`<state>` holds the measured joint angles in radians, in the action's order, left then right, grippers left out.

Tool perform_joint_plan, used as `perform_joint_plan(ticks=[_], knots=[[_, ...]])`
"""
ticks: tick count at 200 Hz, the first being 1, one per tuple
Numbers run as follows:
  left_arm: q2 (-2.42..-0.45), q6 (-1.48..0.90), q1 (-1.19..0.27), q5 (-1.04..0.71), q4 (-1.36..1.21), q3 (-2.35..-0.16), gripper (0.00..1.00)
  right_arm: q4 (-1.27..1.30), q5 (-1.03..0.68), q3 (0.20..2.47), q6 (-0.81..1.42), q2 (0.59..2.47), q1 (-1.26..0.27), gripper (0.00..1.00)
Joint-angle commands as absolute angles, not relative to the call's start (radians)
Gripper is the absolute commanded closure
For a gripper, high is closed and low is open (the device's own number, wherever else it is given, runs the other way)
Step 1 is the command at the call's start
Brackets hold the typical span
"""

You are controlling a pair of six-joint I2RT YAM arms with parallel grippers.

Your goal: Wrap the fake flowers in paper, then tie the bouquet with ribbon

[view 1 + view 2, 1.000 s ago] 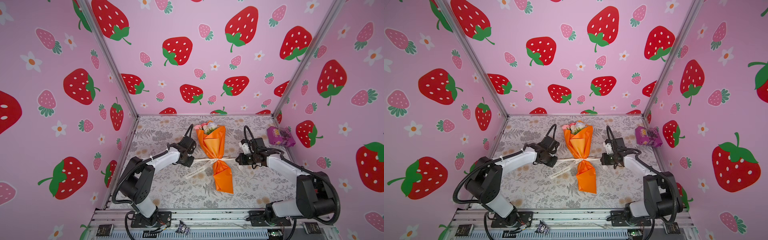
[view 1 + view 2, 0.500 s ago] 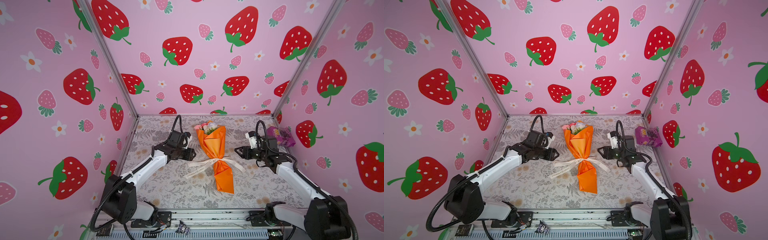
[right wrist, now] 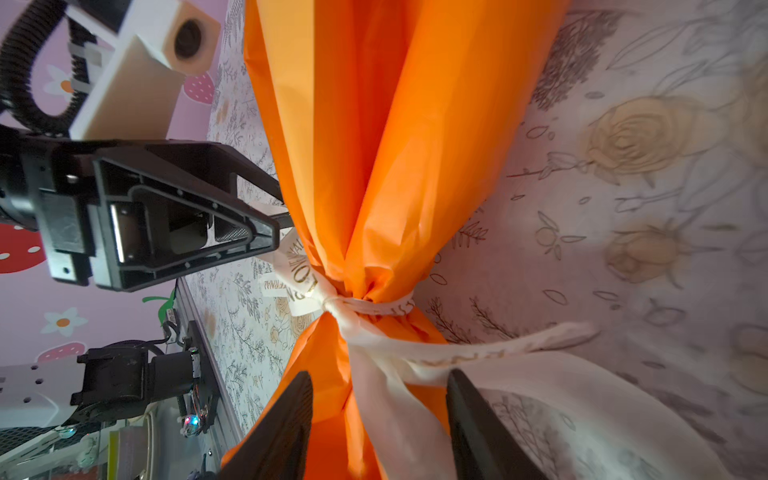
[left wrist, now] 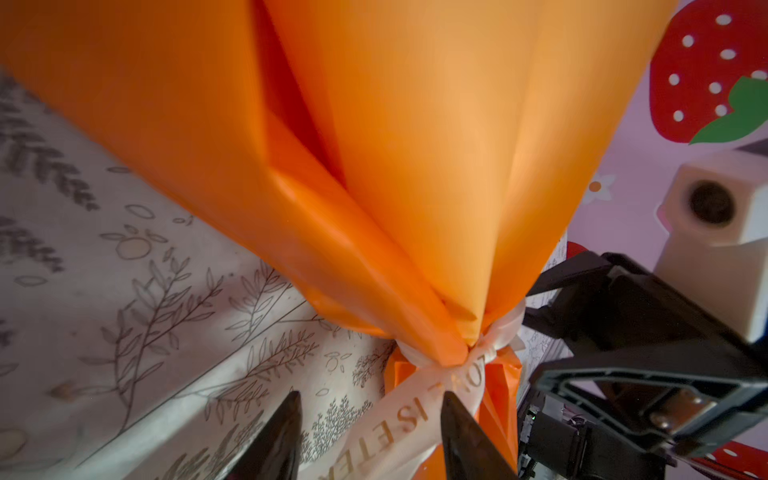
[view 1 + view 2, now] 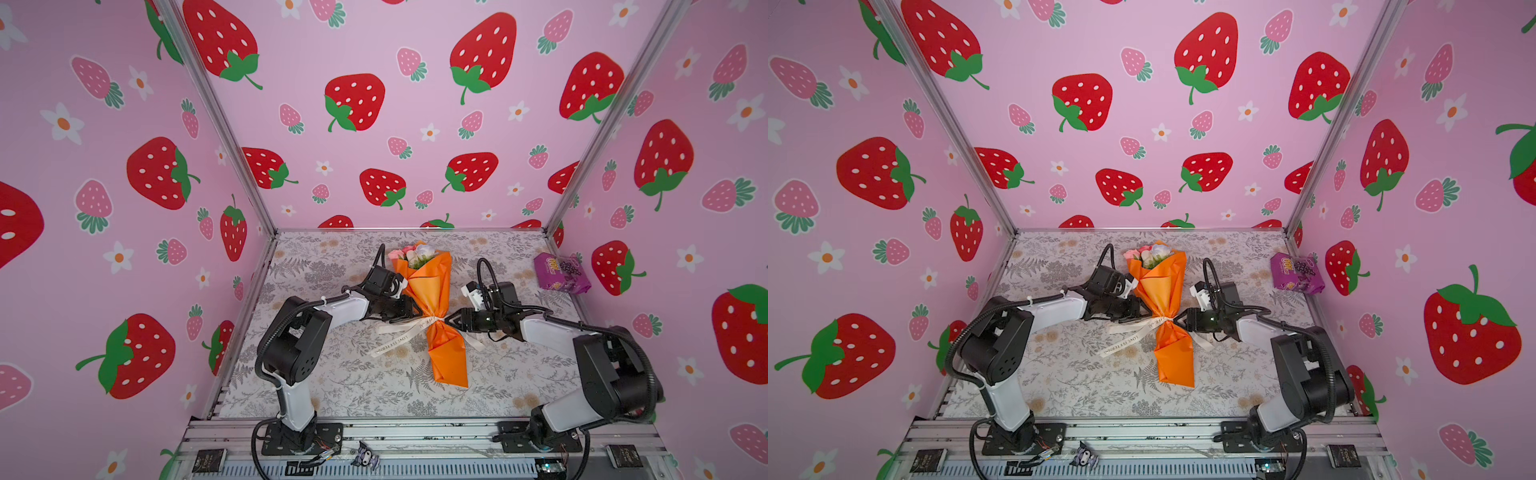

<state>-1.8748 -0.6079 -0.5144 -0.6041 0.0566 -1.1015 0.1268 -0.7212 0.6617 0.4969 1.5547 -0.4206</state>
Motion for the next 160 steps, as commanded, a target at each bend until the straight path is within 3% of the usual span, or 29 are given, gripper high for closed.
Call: perform_joint_plan(ticks=[1, 11, 41, 78, 160], knots=[[-1.925, -0.671, -0.505, -0.657, -0.033, -1.156, 0.50, 0.291, -0.730, 0.641, 0.600, 1.594, -0.464, 0.55], [-1.946, -0.687, -0.496, -0.678, -0.057, -1.170, 0.50, 0.345, -0.719, 0.636, 0.642, 1.614, -0.478, 0.62], [-1.991, -0.664, -0.484, -0.649, -0.003, -1.246, 0.55, 0.491, -0.687, 0.629, 0.757, 1.660, -0.518, 0.68], [-2.028, -0.666, -0.467, -0.638, 0.038, -1.304, 0.57, 0.499, -0.633, 0.667, 0.775, 1.708, -0.529, 0.66], [-1.930, -0.730, -0.466, -0.613, -0.041, -1.145, 0.62, 0.349, -0.571, 0.696, 0.664, 1.667, -0.449, 0.68]])
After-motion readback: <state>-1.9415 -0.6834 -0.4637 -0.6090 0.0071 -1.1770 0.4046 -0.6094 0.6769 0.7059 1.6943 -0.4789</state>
